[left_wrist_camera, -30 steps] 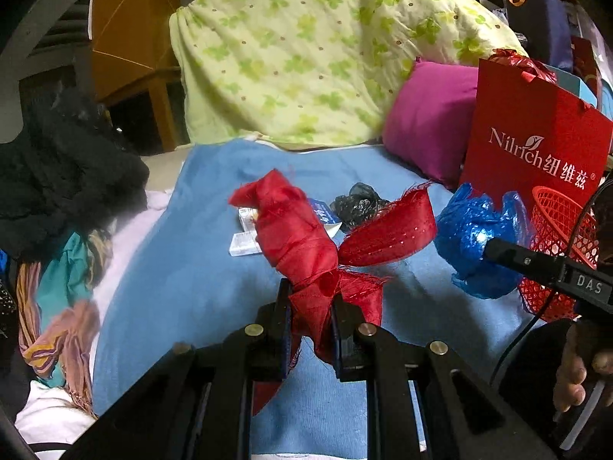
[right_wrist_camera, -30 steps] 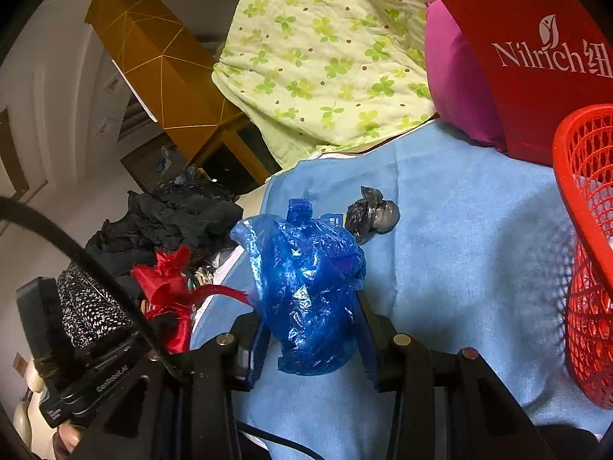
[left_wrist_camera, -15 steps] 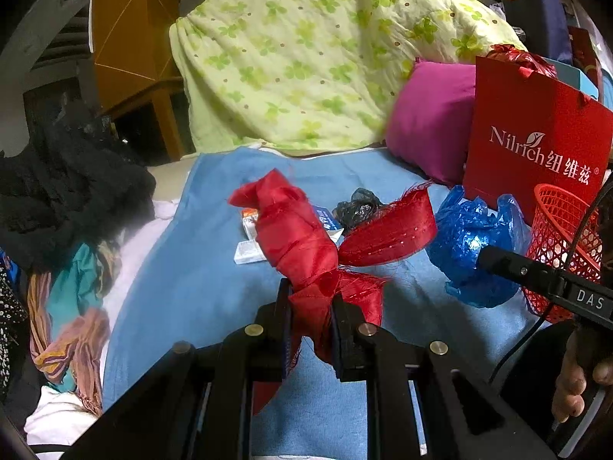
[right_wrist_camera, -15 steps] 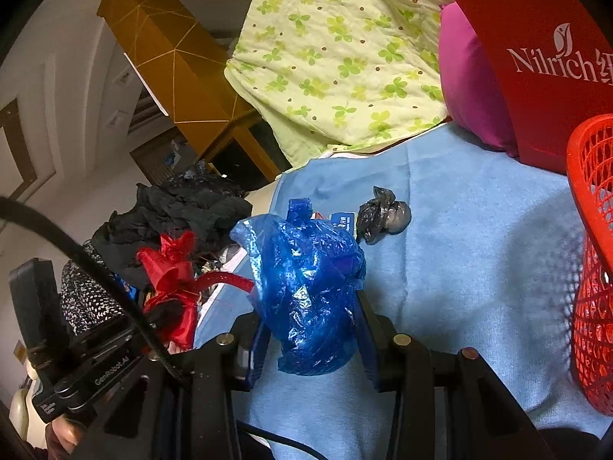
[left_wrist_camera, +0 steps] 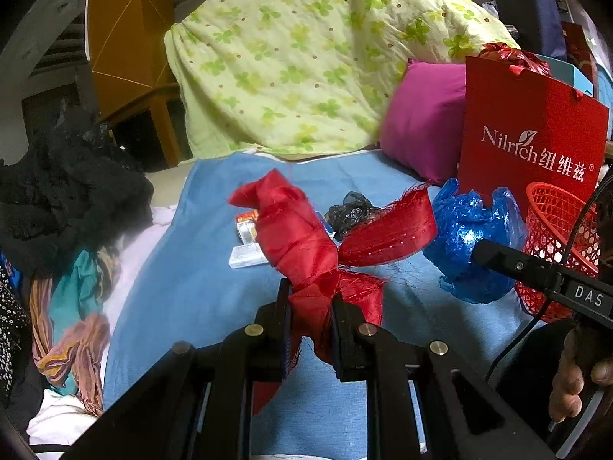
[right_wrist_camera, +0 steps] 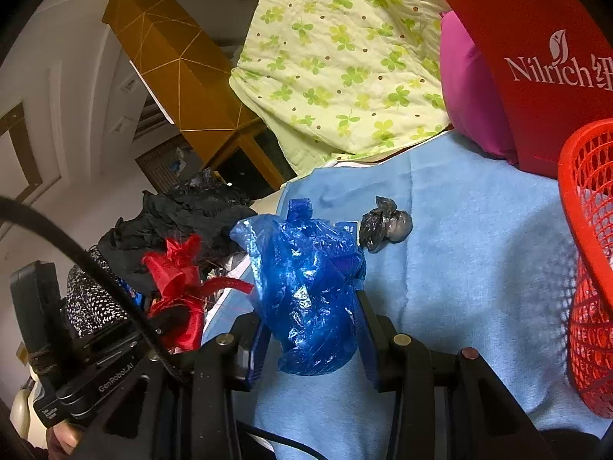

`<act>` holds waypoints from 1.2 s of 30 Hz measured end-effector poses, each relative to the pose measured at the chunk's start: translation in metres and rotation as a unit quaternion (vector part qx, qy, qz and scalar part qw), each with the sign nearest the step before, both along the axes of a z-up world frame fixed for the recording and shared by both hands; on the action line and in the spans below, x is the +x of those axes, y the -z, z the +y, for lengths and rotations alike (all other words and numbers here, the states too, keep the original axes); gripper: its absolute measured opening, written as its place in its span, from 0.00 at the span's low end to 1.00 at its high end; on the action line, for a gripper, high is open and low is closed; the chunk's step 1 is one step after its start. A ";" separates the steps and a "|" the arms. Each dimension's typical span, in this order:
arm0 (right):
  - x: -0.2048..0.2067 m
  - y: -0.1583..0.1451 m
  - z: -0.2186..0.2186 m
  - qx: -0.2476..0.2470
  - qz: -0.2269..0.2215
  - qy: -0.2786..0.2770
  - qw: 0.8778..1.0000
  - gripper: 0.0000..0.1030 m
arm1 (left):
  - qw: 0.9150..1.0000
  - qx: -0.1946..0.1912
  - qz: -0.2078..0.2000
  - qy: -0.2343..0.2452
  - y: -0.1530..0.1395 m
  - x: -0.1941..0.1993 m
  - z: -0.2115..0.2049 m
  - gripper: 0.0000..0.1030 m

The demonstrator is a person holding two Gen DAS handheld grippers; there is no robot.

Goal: Collect trash
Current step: 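Carry the blue bag and red ribbon toward the red mesh basket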

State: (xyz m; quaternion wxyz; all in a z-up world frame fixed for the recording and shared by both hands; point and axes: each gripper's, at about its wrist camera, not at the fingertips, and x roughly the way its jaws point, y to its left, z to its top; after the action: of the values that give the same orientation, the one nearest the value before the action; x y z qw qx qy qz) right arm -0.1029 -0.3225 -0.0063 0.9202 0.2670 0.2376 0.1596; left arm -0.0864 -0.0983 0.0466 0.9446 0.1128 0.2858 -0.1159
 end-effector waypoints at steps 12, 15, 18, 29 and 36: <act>-0.007 -0.002 -0.008 0.002 -0.006 0.007 1.000 0.42 | 1.000 0.002 -0.005 0.010 -0.004 -0.005 -0.006 0.17; -0.009 -0.002 -0.010 0.002 -0.007 0.009 1.000 0.42 | 1.000 0.002 -0.006 0.010 -0.004 -0.008 -0.008 0.17; -0.011 -0.002 -0.012 0.001 -0.007 0.012 1.000 0.42 | 1.000 0.001 -0.006 0.013 -0.006 -0.008 -0.009 0.17; -0.013 -0.006 -0.013 -0.001 -0.008 0.022 1.000 0.42 | 1.000 -0.005 -0.013 0.018 -0.013 -0.014 -0.010 0.17; -0.024 -0.021 -0.008 -0.004 -0.016 0.025 1.000 0.42 | 1.000 -0.013 -0.019 0.018 -0.019 -0.017 -0.004 0.17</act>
State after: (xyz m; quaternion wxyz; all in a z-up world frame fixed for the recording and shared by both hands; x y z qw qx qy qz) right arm -0.1269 -0.3308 0.0144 0.9285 0.2669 0.2168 0.1404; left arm -0.1029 -0.1020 0.0661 0.9491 0.1073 0.2639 -0.1341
